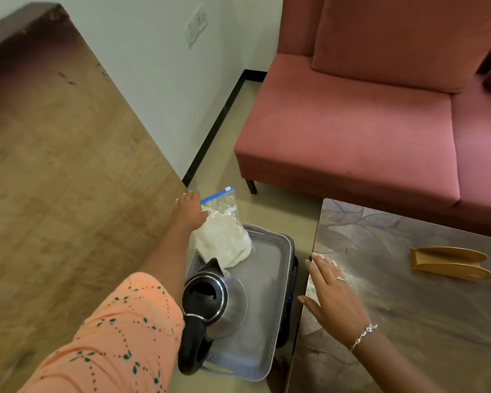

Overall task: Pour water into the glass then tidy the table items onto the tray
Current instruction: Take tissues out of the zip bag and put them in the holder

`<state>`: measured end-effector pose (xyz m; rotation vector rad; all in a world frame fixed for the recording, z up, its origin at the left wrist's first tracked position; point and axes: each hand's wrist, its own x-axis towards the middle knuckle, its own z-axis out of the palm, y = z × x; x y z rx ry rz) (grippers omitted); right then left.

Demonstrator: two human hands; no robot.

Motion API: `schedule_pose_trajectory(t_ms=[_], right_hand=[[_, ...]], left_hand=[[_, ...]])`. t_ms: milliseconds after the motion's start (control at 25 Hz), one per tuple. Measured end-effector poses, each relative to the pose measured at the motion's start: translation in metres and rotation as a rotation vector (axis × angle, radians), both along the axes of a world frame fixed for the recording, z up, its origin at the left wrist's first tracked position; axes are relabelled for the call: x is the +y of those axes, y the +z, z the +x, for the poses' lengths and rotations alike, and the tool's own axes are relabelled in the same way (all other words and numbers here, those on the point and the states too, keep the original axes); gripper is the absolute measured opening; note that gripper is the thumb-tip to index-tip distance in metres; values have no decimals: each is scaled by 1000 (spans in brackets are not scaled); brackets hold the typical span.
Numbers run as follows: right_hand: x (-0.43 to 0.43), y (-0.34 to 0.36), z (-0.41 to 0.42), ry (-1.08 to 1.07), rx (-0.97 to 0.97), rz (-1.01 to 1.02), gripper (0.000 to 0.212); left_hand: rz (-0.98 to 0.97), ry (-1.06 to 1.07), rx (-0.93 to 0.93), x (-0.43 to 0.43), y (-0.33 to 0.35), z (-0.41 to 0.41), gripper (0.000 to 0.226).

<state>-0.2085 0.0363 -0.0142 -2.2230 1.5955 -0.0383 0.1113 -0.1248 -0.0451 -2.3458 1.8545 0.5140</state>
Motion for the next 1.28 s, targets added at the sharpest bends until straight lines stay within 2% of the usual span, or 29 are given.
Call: schedule_pose_trajectory(t_ms=[160, 240, 320, 360, 560, 920, 1120, 1280], right_hand=[[-9, 0, 5, 24, -17, -38, 71], [-12, 0, 8, 26, -32, -51, 71], [-13, 2, 10, 20, -54, -48, 70], [-12, 3, 10, 13, -74, -41, 69], [-10, 30, 8, -22, -337, 4, 66], [-5, 101, -49, -264, -787, -157, 47], [10, 126, -105, -361, -1016, -121, 21], [32, 140, -149, -450, -1170, -119, 30]], left_hand=[[134, 18, -50, 0, -16, 6, 54], [23, 47, -45, 7, -17, 5, 40], [-147, 56, 20, 15, -13, 0, 19], [-204, 60, 68, 21, -8, -4, 16], [-360, -44, 245, 55, 36, -31, 17], [-695, -270, 390, 140, 138, -136, 9], [-664, -235, 508, 168, 176, -213, 8], [-561, -193, 580, 184, 191, -266, 8]])
